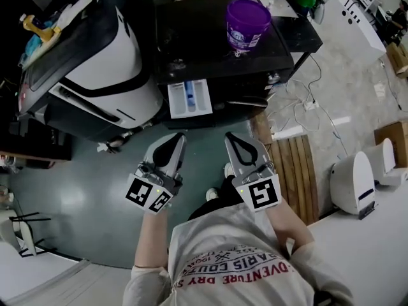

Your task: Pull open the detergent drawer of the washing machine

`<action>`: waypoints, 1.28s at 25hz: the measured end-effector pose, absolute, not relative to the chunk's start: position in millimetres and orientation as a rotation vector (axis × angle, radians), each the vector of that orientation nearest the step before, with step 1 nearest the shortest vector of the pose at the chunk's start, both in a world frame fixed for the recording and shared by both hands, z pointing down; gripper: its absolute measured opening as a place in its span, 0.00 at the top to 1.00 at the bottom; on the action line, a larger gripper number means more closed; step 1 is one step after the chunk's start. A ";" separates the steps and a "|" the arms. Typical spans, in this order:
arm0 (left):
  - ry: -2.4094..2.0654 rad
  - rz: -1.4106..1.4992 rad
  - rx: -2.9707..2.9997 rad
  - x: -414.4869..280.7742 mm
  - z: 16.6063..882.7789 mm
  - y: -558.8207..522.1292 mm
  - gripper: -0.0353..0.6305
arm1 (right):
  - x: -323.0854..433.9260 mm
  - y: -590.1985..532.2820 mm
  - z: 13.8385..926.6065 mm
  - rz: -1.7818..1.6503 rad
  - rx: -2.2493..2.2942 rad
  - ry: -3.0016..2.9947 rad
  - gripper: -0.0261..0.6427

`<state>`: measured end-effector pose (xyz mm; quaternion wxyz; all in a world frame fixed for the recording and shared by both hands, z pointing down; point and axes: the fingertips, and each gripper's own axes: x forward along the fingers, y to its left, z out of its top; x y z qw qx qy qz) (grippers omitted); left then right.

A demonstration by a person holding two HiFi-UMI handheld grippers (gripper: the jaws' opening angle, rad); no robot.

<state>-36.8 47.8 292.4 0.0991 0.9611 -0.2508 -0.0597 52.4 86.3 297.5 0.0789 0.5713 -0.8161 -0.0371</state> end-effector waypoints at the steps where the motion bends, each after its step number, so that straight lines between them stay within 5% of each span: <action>1: -0.725 -0.156 2.871 -34.0 285.4 53.3 0.96 | 52.5 88.6 291.8 -0.126 1.706 -2.451 0.96; 32: -0.905 -0.077 2.984 -47.1 242.2 84.6 0.96 | 51.2 110.6 252.7 -0.174 1.703 -2.523 0.96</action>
